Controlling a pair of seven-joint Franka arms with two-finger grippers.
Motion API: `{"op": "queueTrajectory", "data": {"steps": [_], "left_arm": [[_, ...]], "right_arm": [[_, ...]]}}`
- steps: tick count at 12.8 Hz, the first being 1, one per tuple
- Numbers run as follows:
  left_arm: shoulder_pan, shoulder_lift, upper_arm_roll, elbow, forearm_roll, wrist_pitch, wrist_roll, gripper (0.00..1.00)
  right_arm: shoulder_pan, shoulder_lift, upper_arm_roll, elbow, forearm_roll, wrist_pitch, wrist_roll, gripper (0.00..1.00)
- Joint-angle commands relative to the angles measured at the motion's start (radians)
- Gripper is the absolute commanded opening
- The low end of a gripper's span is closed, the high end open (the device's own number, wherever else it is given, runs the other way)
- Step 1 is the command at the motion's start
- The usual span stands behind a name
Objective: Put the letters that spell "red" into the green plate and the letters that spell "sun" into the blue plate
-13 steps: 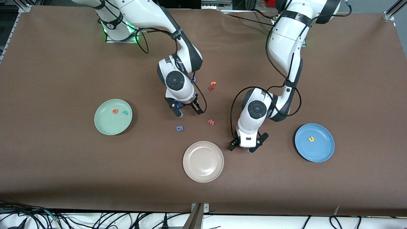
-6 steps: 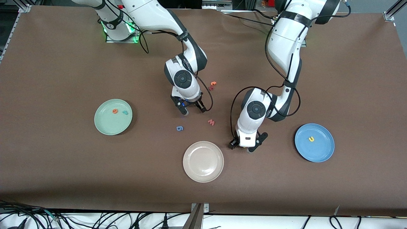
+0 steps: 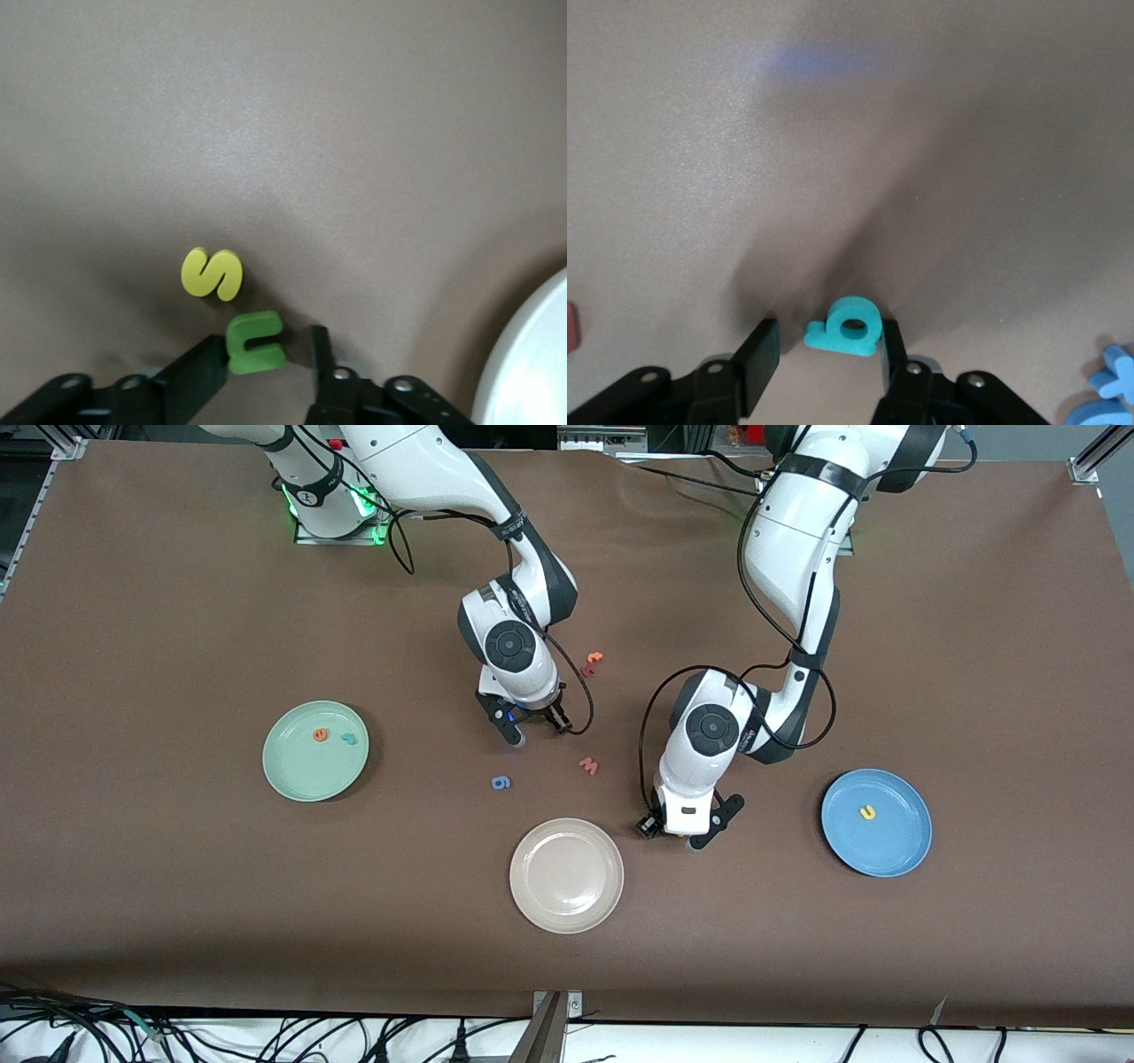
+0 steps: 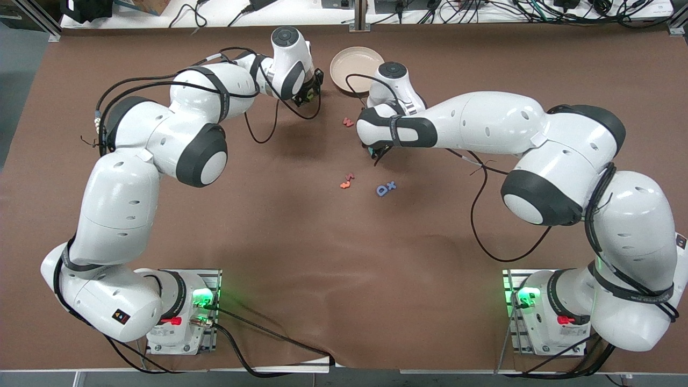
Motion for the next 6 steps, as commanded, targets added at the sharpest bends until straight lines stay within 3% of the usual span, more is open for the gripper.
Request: {"op": "queueTrajectory", "data": {"steps": [1, 4, 6], "left_arm": [[-0.01, 0.018, 0.009, -0.014, -0.02, -0.016, 0.027, 0.18], [-0.01, 0.015, 0.009, -0.014, -0.02, -0.018, 0.028, 0.05], [-0.006, 0.008, 0.009, -0.013, -0.02, -0.018, 0.033, 0.0]], "right_arm": [[0.017, 0.01, -0.012, -0.002, 0.005, -0.003, -0.001, 0.2], [0.017, -0.003, -0.03, 0.0, -0.011, -0.013, -0.013, 0.13], [0.016, -0.029, -0.06, 0.015, -0.065, -0.102, -0.032, 0.13]]}}
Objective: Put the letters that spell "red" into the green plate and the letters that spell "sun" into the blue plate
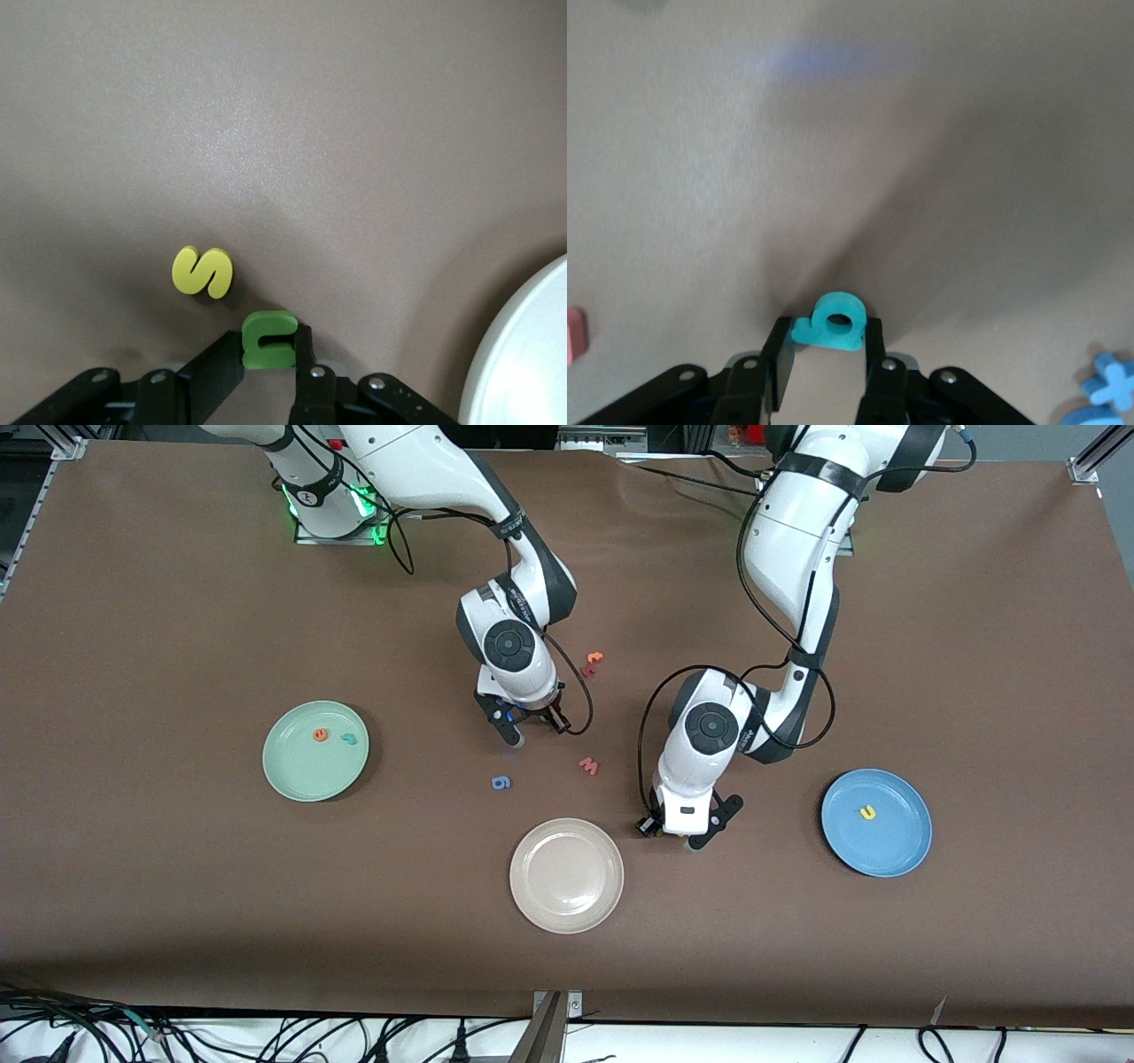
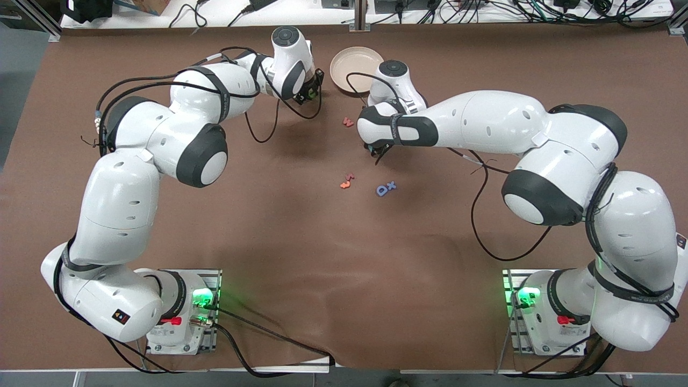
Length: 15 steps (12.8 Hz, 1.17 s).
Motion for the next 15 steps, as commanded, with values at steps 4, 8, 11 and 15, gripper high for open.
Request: {"op": "queueTrajectory", "data": {"steps": [4, 8, 11, 15], "left_arm": [[0.03, -0.091, 0.022, -0.01, -0.021, -0.184, 0.176, 0.0], [0.055, -0.159, 0.046, -0.017, -0.02, -0.288, 0.337, 0.0], [0.088, -0.208, 0.094, -0.091, -0.021, -0.308, 0.657, 0.0], [0.167, -0.249, 0.144, -0.137, -0.026, -0.308, 1.068, 0.0]], "right_arm": [[0.003, -0.097, -0.164, 0.019, -0.059, -0.281, -0.264, 0.13], [0.003, -0.124, -0.343, 0.004, -0.056, -0.467, -0.612, 0.13], [0.002, -0.124, -0.466, -0.066, -0.052, -0.481, -0.87, 0.14], [-0.143, -0.102, -0.495, -0.09, -0.038, -0.434, -1.173, 0.14]]}}
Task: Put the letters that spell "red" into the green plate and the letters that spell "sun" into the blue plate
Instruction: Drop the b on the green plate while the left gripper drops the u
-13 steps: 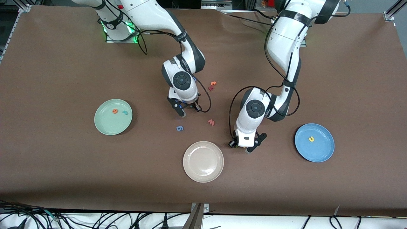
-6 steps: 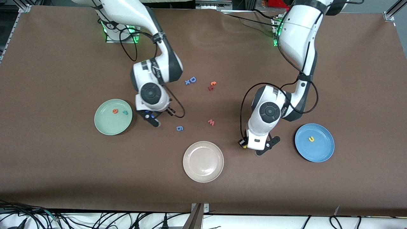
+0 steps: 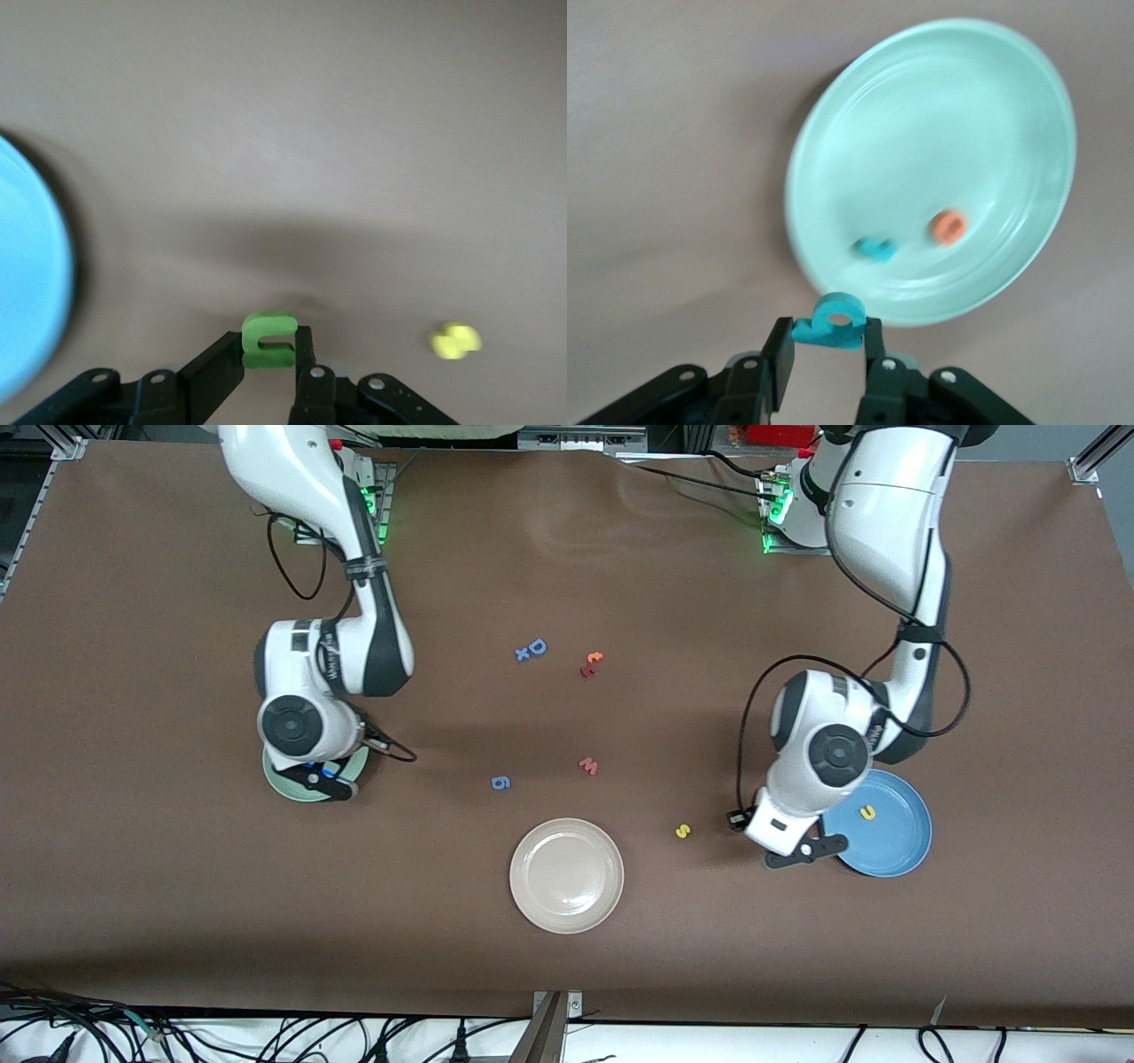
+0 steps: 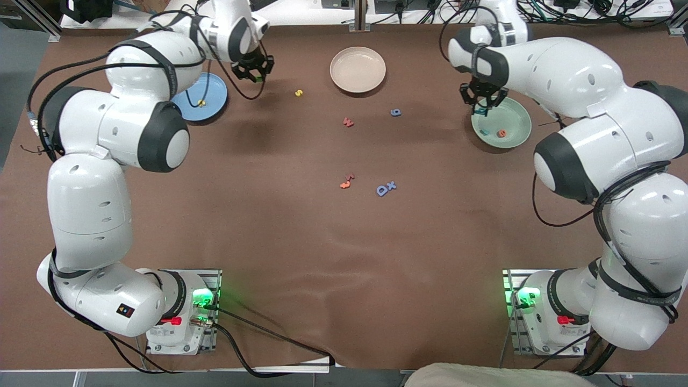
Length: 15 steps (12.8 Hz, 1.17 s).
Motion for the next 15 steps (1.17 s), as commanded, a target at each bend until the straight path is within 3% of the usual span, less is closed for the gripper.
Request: {"op": "queueTrajectory", "data": {"steps": [1, 6, 7, 8, 9, 10, 11, 12, 13, 14, 15], "left_arm": [[0.026, -0.06, 0.048, -0.07, -0.03, -0.006, 0.293, 0.0], [0.112, -0.053, 0.052, -0.079, -0.034, 0.002, 0.623, 0.0], [0.136, -0.047, 0.052, -0.079, -0.037, 0.005, 0.709, 0.0], [0.15, -0.037, 0.052, -0.081, -0.037, 0.011, 0.76, 0.0], [0.167, -0.034, 0.052, -0.085, -0.037, 0.029, 0.827, 0.01], [0.179, -0.025, 0.052, -0.095, -0.038, 0.064, 0.907, 0.08], [0.184, -0.02, 0.052, -0.107, -0.058, 0.097, 0.954, 0.19], [0.184, -0.017, 0.052, -0.111, -0.09, 0.1, 0.963, 0.38], [0.182, -0.016, 0.052, -0.112, -0.095, 0.1, 0.963, 0.8], [0.182, -0.017, 0.052, -0.112, -0.096, 0.098, 0.961, 0.94], [0.178, -0.019, 0.05, -0.112, -0.096, 0.094, 0.96, 0.95]], "right_arm": [[-0.09, 0.024, 0.011, -0.009, 0.016, 0.051, -0.163, 0.14], [-0.15, 0.085, 0.052, -0.004, 0.083, 0.157, -0.221, 0.15], [-0.151, 0.089, 0.052, -0.004, 0.083, 0.16, -0.221, 0.24], [-0.151, 0.089, 0.052, -0.004, 0.083, 0.159, -0.221, 0.81], [-0.15, 0.089, 0.052, 0.001, 0.083, 0.15, -0.222, 1.0], [-0.148, 0.086, 0.052, 0.004, 0.083, 0.147, -0.225, 1.0], [-0.142, 0.079, 0.05, 0.004, 0.083, 0.136, -0.225, 1.0], [-0.139, 0.069, 0.05, 0.01, 0.083, 0.109, -0.224, 1.0], [-0.137, 0.044, 0.05, 0.021, 0.083, 0.07, -0.224, 1.0], [-0.136, 0.018, 0.052, 0.04, 0.083, 0.027, -0.224, 1.0], [-0.133, 0.003, 0.054, 0.069, 0.083, -0.012, -0.225, 1.0]]}}
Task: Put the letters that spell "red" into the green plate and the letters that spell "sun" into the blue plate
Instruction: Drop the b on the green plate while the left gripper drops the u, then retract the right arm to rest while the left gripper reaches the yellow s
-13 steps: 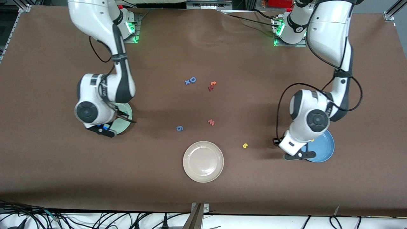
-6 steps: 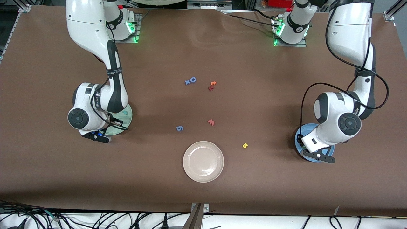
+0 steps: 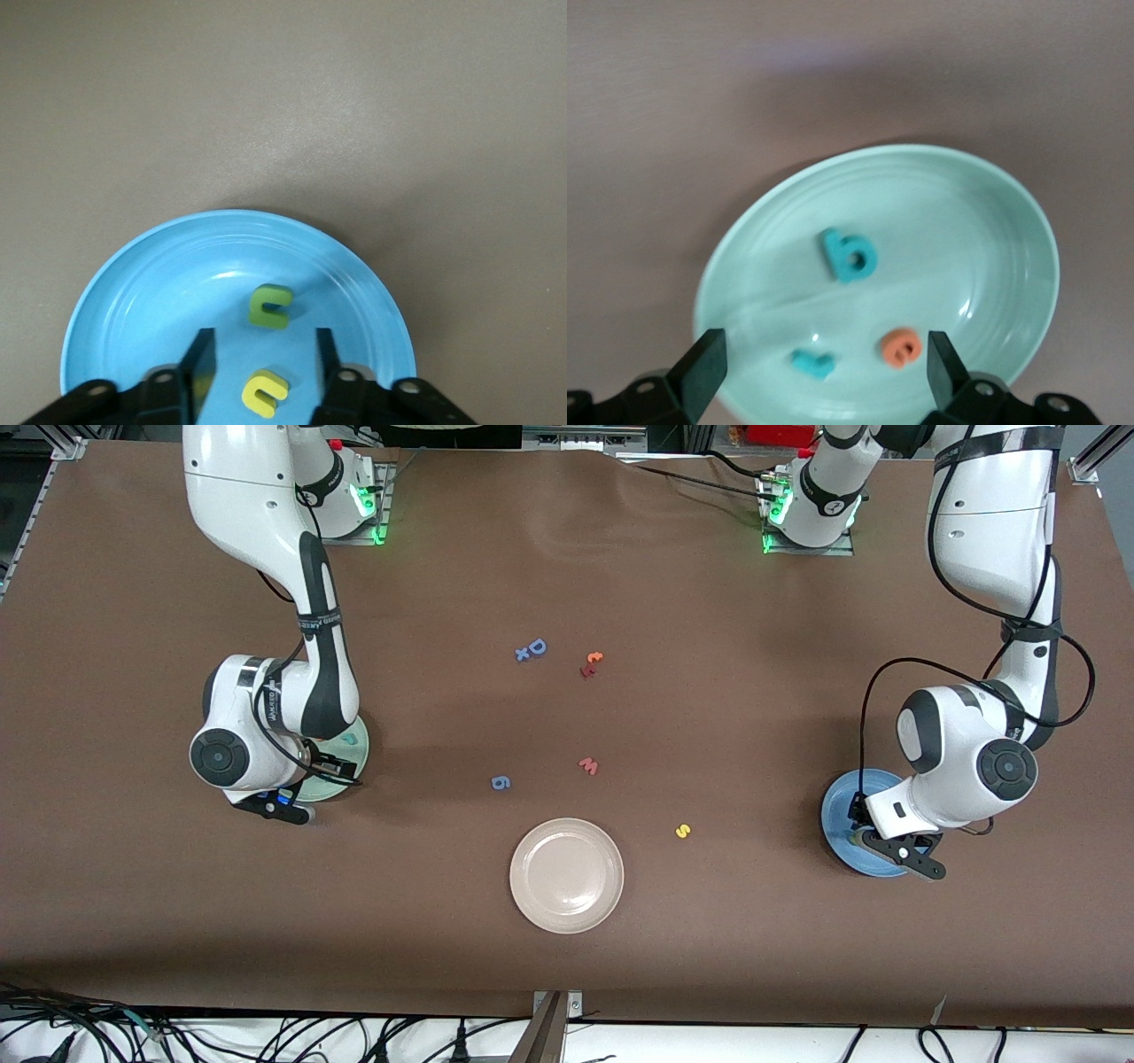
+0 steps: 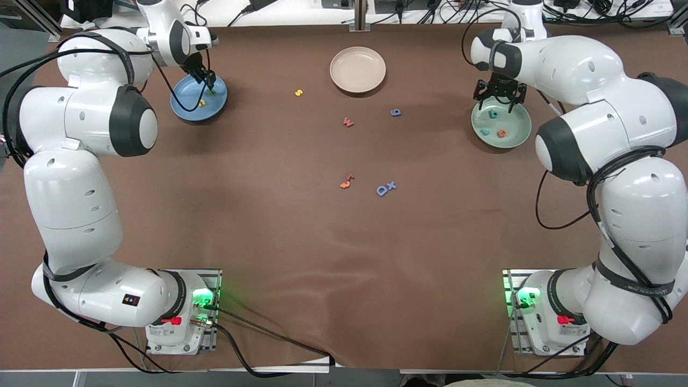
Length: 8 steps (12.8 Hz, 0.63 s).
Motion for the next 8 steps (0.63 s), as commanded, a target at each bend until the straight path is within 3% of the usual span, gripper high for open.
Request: {"op": "queueTrajectory", "data": {"steps": [1, 3, 6, 8], "left_arm": [[-0.015, -0.015, -0.007, -0.003, -0.05, -0.011, 0.004, 0.94], [-0.047, -0.023, -0.009, 0.011, -0.168, -0.076, -0.162, 0.94], [-0.102, -0.029, -0.059, 0.02, -0.175, -0.076, -0.552, 0.96], [-0.139, -0.021, -0.09, 0.052, -0.172, -0.072, -0.8, 0.96]], "right_arm": [[0.007, -0.08, -0.001, 0.06, 0.018, -0.134, -0.021, 1.0], [0.005, -0.146, -0.01, 0.126, 0.015, -0.284, -0.026, 1.0], [0.001, -0.206, -0.045, 0.251, 0.008, -0.483, -0.027, 1.0], [0.031, -0.246, -0.07, 0.279, -0.024, -0.513, -0.056, 1.0]]}}
